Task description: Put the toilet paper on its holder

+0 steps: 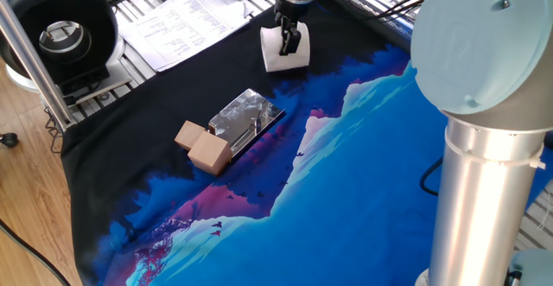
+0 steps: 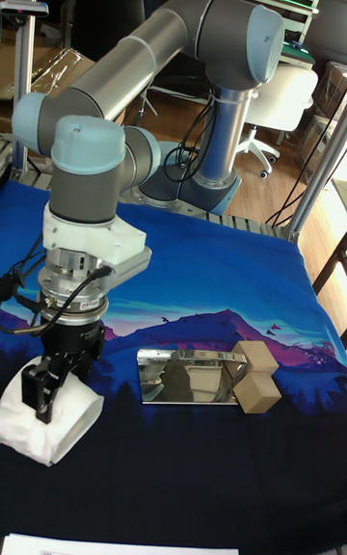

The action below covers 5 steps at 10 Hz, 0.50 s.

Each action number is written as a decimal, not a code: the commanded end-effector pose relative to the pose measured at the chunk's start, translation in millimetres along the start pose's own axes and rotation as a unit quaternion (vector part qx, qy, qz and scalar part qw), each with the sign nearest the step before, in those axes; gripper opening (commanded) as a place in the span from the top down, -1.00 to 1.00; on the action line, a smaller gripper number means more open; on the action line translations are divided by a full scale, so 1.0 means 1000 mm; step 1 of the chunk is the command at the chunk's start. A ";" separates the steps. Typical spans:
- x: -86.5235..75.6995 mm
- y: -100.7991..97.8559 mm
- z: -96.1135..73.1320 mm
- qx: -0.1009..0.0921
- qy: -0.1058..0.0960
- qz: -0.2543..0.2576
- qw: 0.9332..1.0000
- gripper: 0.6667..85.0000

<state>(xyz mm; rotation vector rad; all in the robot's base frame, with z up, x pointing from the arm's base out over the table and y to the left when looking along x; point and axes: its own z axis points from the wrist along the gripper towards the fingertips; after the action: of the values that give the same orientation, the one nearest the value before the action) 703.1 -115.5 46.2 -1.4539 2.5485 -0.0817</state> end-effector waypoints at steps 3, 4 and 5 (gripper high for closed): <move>0.019 0.005 -0.032 -0.011 0.049 -0.015 0.999 -0.15; 0.014 0.009 -0.034 -0.020 0.049 -0.019 0.998 -0.19; 0.011 0.015 -0.034 -0.032 0.045 -0.018 0.998 -0.20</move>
<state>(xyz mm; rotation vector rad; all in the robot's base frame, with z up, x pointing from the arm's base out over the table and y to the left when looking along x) 685.0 -125.1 67.0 -1.5275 2.6060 -0.1100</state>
